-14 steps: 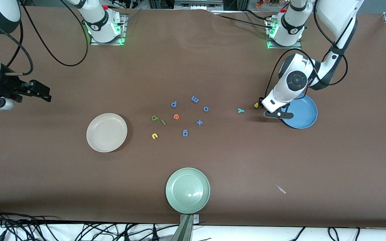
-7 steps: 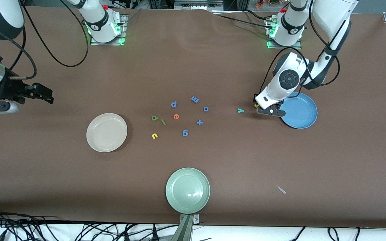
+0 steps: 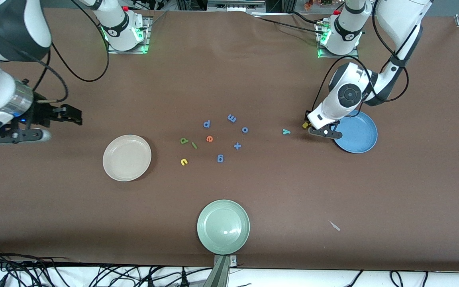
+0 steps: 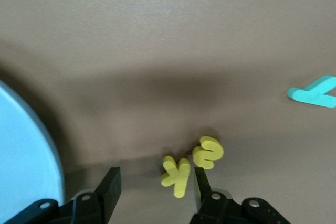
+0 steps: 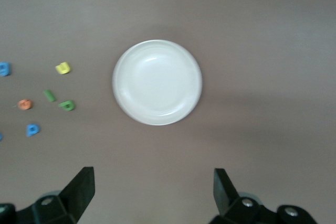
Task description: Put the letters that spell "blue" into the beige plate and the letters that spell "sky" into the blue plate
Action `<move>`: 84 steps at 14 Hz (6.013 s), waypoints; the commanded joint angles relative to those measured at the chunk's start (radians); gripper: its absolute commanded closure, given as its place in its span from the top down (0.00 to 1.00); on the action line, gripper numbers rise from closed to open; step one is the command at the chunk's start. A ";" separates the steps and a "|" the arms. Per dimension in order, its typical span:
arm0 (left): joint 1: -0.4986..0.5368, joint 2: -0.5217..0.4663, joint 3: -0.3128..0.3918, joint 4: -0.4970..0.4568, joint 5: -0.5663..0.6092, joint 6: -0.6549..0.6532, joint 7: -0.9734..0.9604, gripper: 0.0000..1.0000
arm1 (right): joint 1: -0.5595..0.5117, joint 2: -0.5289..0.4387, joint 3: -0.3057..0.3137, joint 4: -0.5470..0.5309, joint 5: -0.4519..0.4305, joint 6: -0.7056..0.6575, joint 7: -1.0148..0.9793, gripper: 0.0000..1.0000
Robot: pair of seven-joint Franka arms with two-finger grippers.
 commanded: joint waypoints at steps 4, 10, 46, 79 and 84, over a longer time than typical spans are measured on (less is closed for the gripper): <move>0.013 -0.012 -0.018 -0.022 0.017 0.011 0.018 0.62 | 0.096 0.145 0.004 -0.018 0.111 0.184 0.113 1.00; 0.011 -0.012 -0.018 -0.032 0.017 0.011 0.019 0.61 | 0.280 0.324 0.001 -0.028 0.091 0.408 0.361 1.00; 0.011 0.004 -0.018 -0.024 0.051 0.011 0.018 0.12 | 0.412 0.369 0.036 -0.456 -0.067 0.951 0.357 1.00; 0.338 -0.018 -0.124 0.154 0.000 -0.317 0.129 0.60 | 0.402 0.509 0.019 -0.147 -0.045 0.828 0.510 0.74; 0.329 -0.050 -0.222 0.122 -0.083 -0.230 -0.127 0.59 | 0.402 0.509 0.019 -0.166 -0.044 0.827 0.513 0.73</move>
